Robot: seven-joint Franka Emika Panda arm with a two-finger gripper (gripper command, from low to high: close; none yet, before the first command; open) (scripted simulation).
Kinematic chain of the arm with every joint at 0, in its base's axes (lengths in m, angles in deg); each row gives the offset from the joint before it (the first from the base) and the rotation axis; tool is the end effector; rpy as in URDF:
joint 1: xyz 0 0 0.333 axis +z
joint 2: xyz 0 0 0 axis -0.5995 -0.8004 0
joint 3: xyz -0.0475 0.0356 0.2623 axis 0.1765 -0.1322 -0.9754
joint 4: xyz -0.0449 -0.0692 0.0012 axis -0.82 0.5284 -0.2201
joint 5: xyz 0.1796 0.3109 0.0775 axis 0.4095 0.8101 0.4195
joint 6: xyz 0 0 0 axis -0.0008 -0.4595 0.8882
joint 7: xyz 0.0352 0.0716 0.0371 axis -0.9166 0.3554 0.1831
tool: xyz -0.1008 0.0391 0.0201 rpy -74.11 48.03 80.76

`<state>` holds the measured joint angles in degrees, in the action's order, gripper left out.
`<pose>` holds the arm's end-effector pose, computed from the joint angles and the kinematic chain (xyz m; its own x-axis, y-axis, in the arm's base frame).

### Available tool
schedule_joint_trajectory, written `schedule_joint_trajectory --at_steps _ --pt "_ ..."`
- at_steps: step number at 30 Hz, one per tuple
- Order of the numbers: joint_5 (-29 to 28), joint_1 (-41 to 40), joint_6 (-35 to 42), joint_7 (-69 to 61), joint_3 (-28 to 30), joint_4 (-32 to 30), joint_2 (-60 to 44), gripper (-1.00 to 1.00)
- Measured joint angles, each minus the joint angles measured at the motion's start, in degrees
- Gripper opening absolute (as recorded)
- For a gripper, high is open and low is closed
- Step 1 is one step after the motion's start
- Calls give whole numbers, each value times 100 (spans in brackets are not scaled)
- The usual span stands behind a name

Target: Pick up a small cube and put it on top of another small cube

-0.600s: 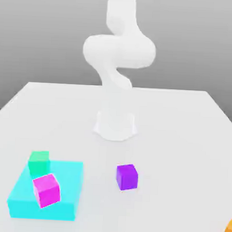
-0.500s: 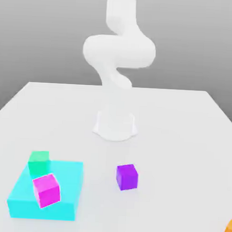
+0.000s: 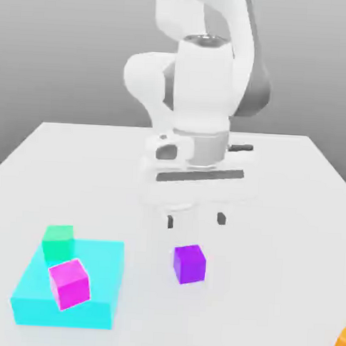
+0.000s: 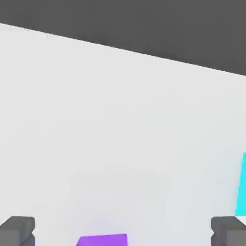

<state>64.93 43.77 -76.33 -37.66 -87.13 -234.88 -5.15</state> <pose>0.3151 0.0431 0.1835 0.8680 -0.4958 0.0276 -0.4953 -0.8684 -0.0233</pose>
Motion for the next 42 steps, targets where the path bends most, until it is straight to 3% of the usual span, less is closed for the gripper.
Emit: schedule_joint_trajectory --at_steps 8,9,16,25,37,42 --pt "29 108 -1530 -58 60 115 -1852 0" --pt "31 119 -1619 -59 70 133 -1959 -100" --pt "-3 113 -1598 -32 69 129 -1935 -100" --pt "-26 39 -153 -19 15 -156 -205 -100" --pt "-729 -2038 2445 -702 1654 1468 814 -100" --pt "-524 -2132 1756 -969 1891 1467 105 -100"
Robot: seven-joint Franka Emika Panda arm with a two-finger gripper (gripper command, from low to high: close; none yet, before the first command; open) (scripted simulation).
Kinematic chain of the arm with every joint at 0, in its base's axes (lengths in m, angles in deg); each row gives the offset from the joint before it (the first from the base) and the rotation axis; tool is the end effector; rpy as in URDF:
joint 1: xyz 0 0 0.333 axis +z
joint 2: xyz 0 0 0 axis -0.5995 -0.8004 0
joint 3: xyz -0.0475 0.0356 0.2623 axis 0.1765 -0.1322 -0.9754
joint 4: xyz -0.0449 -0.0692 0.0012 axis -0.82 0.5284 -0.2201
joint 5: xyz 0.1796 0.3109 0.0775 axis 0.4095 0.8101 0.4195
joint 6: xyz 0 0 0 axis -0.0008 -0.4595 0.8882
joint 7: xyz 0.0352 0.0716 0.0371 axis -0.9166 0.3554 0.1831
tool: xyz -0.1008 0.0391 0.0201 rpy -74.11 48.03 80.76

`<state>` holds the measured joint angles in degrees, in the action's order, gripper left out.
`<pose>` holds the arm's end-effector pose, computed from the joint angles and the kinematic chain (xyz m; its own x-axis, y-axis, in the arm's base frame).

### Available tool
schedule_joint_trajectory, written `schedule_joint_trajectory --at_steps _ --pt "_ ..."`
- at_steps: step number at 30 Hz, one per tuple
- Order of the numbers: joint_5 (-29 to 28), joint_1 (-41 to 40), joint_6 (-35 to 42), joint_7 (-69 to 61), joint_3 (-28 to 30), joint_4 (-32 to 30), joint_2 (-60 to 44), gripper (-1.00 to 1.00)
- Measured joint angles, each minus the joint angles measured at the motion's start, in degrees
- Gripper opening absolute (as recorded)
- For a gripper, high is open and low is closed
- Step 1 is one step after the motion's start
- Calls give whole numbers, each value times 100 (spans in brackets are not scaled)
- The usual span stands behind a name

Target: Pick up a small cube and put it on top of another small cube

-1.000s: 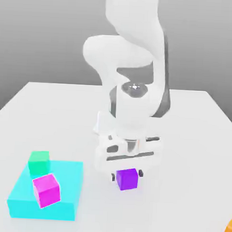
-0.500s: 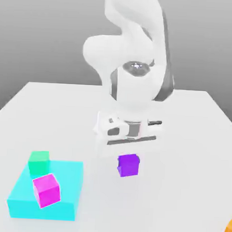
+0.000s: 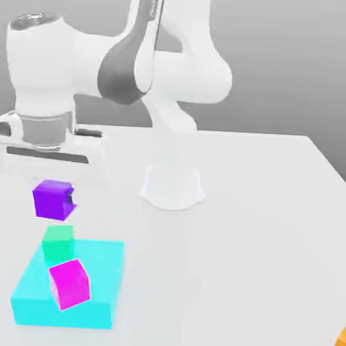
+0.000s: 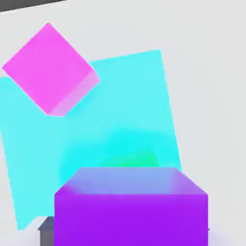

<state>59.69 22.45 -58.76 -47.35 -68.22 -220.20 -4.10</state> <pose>0.3327 -0.2015 0.2395 0.5664 -0.8241 -0.0041 -0.8241 -0.5664 -0.0048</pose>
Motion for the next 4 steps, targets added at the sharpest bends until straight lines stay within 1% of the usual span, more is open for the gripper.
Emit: schedule_joint_trajectory --at_steps 1,4 --pt "55 8 -214 -45 14 -34 -183 100" --pt "55 8 -214 -45 14 -34 -183 100"
